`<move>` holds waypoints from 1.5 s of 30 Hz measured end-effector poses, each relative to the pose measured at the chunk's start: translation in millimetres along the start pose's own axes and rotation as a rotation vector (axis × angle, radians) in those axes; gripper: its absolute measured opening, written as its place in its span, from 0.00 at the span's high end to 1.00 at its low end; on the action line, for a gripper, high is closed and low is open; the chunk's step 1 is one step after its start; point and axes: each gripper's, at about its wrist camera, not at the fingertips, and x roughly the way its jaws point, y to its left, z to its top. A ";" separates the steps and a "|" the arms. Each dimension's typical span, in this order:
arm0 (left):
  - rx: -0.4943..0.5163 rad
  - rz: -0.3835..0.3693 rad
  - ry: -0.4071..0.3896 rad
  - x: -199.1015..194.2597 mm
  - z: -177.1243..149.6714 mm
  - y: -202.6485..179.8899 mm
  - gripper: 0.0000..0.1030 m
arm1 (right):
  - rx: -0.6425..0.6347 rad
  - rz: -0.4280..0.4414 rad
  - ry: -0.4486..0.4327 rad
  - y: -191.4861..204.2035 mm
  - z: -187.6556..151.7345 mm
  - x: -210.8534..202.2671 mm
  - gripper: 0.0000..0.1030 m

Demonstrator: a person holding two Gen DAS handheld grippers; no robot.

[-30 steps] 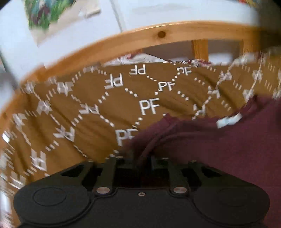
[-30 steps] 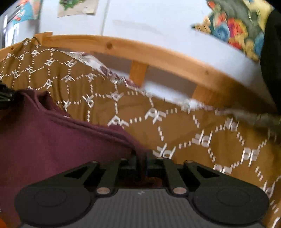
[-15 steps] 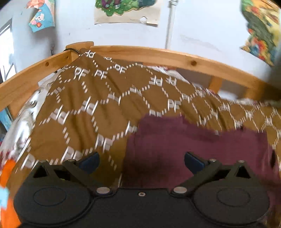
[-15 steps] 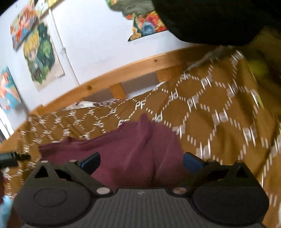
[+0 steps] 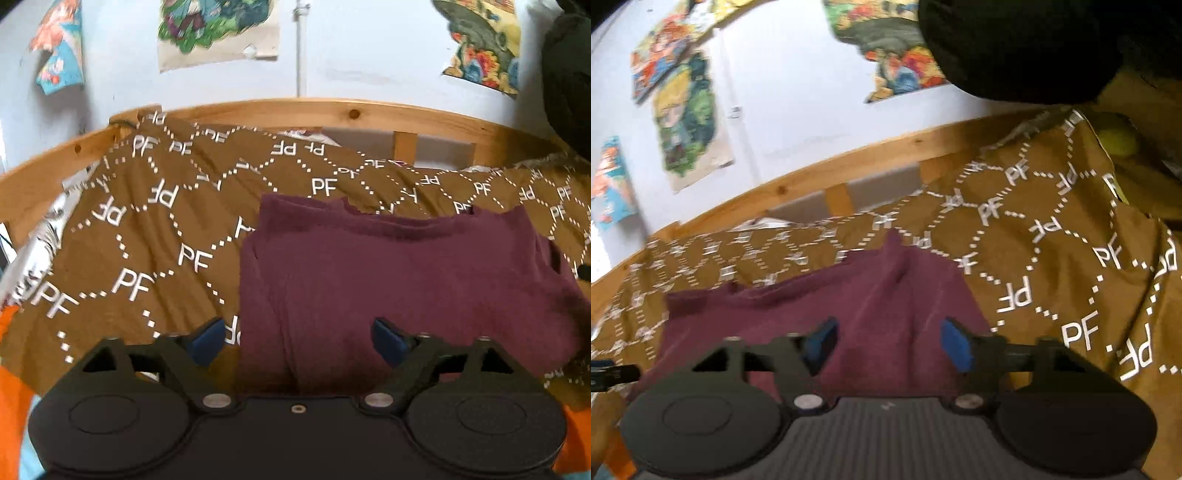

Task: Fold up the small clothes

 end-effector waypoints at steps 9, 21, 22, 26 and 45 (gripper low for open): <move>-0.103 -0.061 0.062 30.1 -1.0 -1.0 0.89 | 0.045 0.068 0.106 -15.0 -3.3 42.7 0.79; -0.148 -0.040 0.061 42.2 -0.7 -12.5 0.91 | 0.005 -0.016 0.073 -22.9 -1.2 20.6 0.95; -0.160 -0.043 0.066 42.1 -2.5 -9.5 0.91 | 0.016 -0.018 0.091 -25.9 -5.8 21.4 0.95; -0.152 -0.044 0.064 38.0 -5.2 -2.0 0.91 | 0.019 -0.015 0.079 -26.6 -8.9 17.1 0.95; -0.140 0.010 0.105 19.3 -19.5 -0.5 0.33 | 0.123 0.027 0.104 -38.4 -12.7 5.6 0.80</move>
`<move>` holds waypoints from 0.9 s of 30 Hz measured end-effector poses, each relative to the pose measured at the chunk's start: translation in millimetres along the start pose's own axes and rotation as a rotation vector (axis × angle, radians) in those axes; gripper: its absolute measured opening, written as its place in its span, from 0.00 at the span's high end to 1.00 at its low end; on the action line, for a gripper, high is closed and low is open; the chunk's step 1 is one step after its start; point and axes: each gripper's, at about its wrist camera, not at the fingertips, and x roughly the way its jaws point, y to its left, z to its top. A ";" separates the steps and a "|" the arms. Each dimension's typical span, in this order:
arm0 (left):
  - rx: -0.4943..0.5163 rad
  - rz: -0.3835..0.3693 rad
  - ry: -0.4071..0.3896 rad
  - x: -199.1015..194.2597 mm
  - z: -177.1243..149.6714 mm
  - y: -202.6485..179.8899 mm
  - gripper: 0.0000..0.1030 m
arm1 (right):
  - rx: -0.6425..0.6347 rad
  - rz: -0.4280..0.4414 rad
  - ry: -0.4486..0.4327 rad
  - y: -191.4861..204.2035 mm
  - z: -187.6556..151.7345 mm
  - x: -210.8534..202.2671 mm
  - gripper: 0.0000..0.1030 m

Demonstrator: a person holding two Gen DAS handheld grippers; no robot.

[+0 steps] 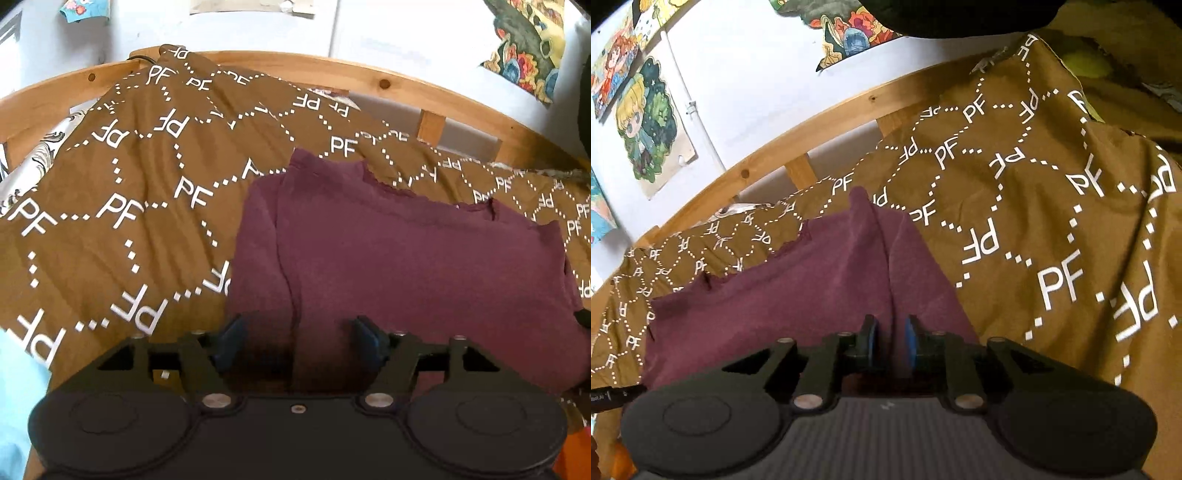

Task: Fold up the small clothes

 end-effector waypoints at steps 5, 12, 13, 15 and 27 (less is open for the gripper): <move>-0.009 0.029 0.012 -9.5 -3.1 -2.5 0.26 | 0.013 0.022 0.010 1.6 -3.9 -10.4 0.65; 0.022 0.075 0.024 -19.2 -9.5 -8.3 0.38 | -0.083 0.008 0.028 11.5 -10.9 -29.2 0.75; 0.022 0.076 0.028 -19.3 -10.3 -8.7 0.43 | -0.089 0.007 0.028 11.5 -11.5 -31.2 0.78; 0.008 0.062 0.034 -18.6 -11.6 -8.5 0.57 | -0.098 0.002 0.027 11.5 -12.9 -33.1 0.93; 0.037 0.035 0.044 -15.3 -16.1 -12.1 0.78 | 0.066 0.012 0.022 -15.6 -13.3 -39.6 0.98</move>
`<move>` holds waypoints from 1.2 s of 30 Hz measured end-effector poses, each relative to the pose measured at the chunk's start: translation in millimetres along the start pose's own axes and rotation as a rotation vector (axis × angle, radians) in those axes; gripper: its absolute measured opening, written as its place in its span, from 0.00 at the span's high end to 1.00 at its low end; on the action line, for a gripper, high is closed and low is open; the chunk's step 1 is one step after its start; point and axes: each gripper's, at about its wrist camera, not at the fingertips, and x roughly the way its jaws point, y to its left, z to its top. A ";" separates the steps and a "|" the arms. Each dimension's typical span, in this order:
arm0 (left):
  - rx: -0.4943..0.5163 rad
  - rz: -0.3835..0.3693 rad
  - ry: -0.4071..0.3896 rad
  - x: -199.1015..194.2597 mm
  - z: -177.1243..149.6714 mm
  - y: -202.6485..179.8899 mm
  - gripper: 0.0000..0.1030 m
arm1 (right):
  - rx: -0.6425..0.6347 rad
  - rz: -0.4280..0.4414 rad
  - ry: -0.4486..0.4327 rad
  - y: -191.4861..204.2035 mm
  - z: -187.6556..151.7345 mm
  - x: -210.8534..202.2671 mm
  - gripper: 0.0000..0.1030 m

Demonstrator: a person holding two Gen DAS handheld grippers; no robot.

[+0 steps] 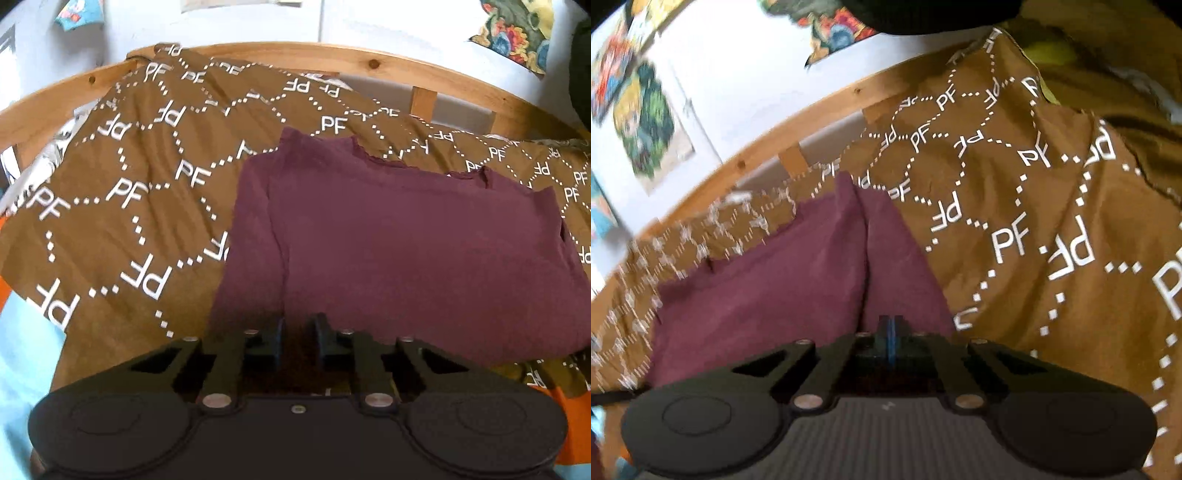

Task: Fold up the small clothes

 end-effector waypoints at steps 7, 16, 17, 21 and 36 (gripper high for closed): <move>-0.061 -0.044 -0.004 -2.1 -4.3 10.1 0.79 | 0.069 0.066 0.028 -1.4 1.0 10.1 0.76; -0.048 -0.049 0.003 -3.7 -4.5 7.7 0.82 | 0.256 0.193 0.067 -20.2 7.5 12.4 0.74; -0.049 -0.050 0.006 -3.1 -4.6 8.2 0.82 | 0.269 0.203 0.070 -21.4 7.7 13.3 0.74; -0.053 -0.054 0.012 -2.5 -3.9 9.8 0.82 | 0.146 0.155 0.083 -7.4 9.4 15.2 0.96; -0.062 -0.054 0.032 -5.2 -7.0 14.9 0.70 | -0.024 0.018 0.122 9.6 3.2 10.1 0.96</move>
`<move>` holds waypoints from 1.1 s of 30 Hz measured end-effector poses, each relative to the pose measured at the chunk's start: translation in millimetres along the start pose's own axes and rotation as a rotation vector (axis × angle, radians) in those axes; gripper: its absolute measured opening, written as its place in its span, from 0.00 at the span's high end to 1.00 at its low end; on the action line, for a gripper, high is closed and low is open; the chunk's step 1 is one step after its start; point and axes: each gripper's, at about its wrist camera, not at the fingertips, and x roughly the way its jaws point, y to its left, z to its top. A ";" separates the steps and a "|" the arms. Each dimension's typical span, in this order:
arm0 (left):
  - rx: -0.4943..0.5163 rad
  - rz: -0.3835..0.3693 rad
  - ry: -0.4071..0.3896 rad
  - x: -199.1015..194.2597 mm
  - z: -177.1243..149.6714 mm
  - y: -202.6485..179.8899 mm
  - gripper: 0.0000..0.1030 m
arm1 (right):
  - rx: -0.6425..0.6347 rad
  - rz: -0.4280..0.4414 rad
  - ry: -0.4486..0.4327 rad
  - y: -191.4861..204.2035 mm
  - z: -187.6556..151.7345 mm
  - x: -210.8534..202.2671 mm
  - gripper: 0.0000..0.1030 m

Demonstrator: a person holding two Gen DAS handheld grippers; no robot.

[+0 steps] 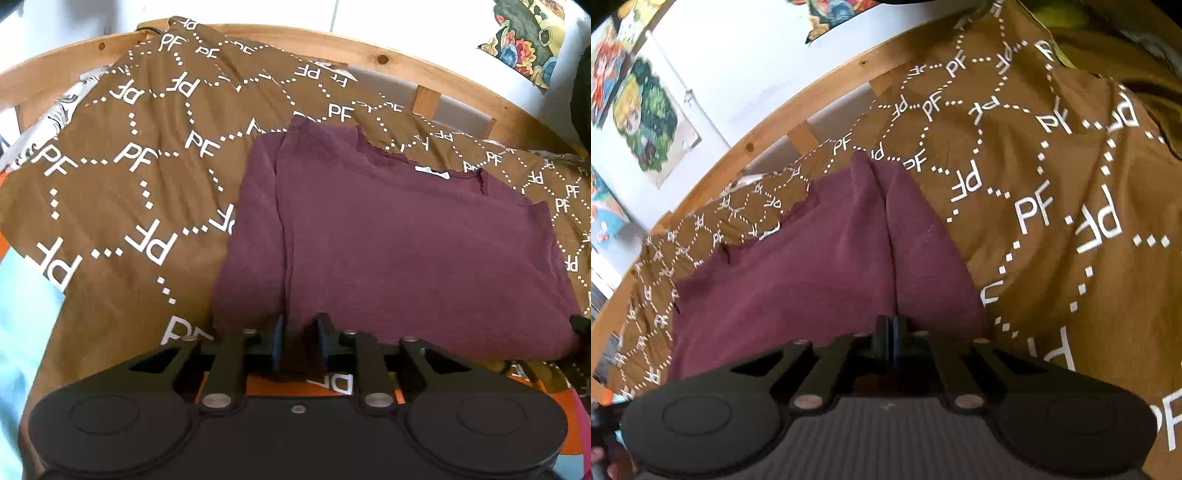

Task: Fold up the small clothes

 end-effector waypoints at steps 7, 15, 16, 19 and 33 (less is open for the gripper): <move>0.097 0.019 -0.129 -26.1 -8.0 -5.2 0.05 | -0.187 -0.101 -0.109 24.9 -0.7 -16.2 0.64; 0.015 0.019 -0.150 -13.7 10.4 15.7 0.01 | -0.282 -0.078 -0.233 49.6 -18.1 -15.2 0.02; 0.017 0.015 -0.140 -8.6 12.2 18.0 0.01 | -0.302 -0.079 -0.238 54.7 -19.9 -10.6 0.01; 0.015 0.028 -0.123 7.6 14.7 22.0 0.01 | -0.358 -0.103 -0.276 70.5 -17.5 8.6 0.01; 0.016 -0.041 -0.105 31.5 1.1 31.3 0.01 | -0.529 -0.296 -0.157 84.2 -30.8 81.1 0.00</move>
